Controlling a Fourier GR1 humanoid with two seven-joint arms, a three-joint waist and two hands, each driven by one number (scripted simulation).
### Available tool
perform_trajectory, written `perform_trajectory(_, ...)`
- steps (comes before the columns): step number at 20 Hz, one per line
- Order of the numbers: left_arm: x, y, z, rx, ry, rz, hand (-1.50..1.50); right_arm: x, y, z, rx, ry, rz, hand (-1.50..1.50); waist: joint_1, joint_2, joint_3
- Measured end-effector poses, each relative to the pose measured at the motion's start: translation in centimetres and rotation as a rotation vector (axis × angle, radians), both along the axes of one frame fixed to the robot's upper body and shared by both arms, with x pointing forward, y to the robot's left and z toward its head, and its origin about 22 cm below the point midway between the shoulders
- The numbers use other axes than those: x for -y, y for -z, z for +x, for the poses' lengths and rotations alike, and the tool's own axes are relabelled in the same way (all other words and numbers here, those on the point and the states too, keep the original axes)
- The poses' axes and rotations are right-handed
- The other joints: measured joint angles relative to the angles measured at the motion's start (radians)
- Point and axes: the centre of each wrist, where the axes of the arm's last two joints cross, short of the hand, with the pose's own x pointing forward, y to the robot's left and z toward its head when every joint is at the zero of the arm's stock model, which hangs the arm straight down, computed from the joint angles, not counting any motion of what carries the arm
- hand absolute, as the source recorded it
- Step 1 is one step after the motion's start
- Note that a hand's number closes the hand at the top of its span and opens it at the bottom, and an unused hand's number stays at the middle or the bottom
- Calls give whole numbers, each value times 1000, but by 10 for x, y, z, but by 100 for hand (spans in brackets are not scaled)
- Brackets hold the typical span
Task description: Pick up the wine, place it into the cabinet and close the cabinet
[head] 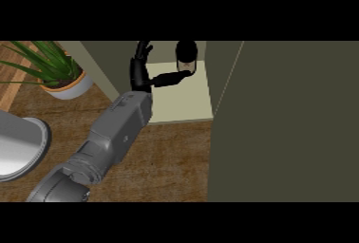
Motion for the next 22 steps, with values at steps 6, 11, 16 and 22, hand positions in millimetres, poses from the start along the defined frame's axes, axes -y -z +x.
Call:
perform_trajectory(6,-1,8,-4,17,-22,-1,-150,-1,5,-2,-5,-12,5,-150,-2,0,0)
perform_trajectory(11,-2,9,-5,47,-8,-13,-150,-3,3,-2,-4,-19,10,-150,-4,0,1)
perform_trajectory(16,-3,10,-5,66,38,-36,-150,-3,5,-2,-1,-21,7,-150,-4,0,1)
perform_trajectory(22,-2,10,-5,84,96,-33,-150,-3,5,-2,-1,-21,12,-150,-2,0,-1)
